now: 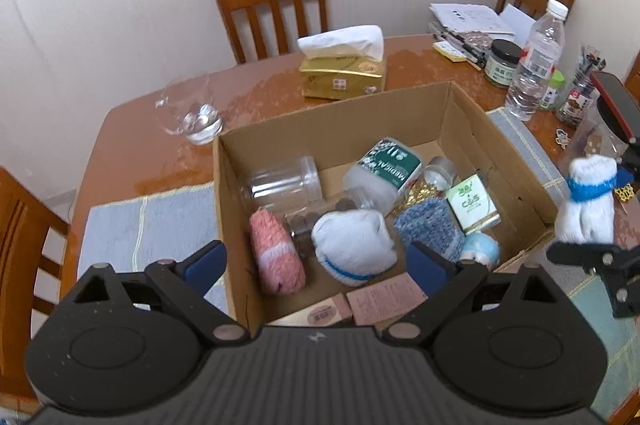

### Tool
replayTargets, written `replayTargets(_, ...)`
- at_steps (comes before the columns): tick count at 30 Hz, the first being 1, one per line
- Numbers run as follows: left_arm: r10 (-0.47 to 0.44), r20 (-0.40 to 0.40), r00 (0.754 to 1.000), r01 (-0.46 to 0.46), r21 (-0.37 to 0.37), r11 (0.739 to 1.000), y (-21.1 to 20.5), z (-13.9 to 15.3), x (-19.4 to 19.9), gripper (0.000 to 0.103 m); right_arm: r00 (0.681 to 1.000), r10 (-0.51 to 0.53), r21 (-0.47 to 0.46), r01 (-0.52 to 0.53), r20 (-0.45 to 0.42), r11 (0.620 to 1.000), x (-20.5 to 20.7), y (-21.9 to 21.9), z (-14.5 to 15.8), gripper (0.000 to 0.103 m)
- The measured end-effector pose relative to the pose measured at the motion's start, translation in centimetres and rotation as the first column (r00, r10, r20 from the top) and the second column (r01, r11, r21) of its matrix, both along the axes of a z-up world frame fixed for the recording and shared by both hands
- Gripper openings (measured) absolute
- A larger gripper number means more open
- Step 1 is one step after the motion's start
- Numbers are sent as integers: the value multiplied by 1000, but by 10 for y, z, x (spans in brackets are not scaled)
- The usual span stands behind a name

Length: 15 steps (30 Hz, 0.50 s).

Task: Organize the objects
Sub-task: 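Carry the white sock into the box with the left tool while the right tool drops its sock in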

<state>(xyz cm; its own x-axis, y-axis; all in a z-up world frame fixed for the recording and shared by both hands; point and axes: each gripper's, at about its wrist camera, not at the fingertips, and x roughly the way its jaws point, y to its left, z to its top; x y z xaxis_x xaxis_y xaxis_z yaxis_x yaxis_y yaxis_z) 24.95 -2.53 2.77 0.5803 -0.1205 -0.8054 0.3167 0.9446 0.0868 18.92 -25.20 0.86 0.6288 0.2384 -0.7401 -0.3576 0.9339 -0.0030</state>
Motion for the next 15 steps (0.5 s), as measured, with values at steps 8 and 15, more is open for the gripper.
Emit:
replayTargets(8, 60, -6, 998, -60, -61, 996, 16, 1, -11, 96, 999, 34, -46, -33, 15, 998, 31, 9, 5, 75)
replayTargets(15, 87, 2, 996, -86, -56, 995, 23, 1, -19, 96, 998, 54, -86, -51, 32, 995, 67, 19, 7, 75)
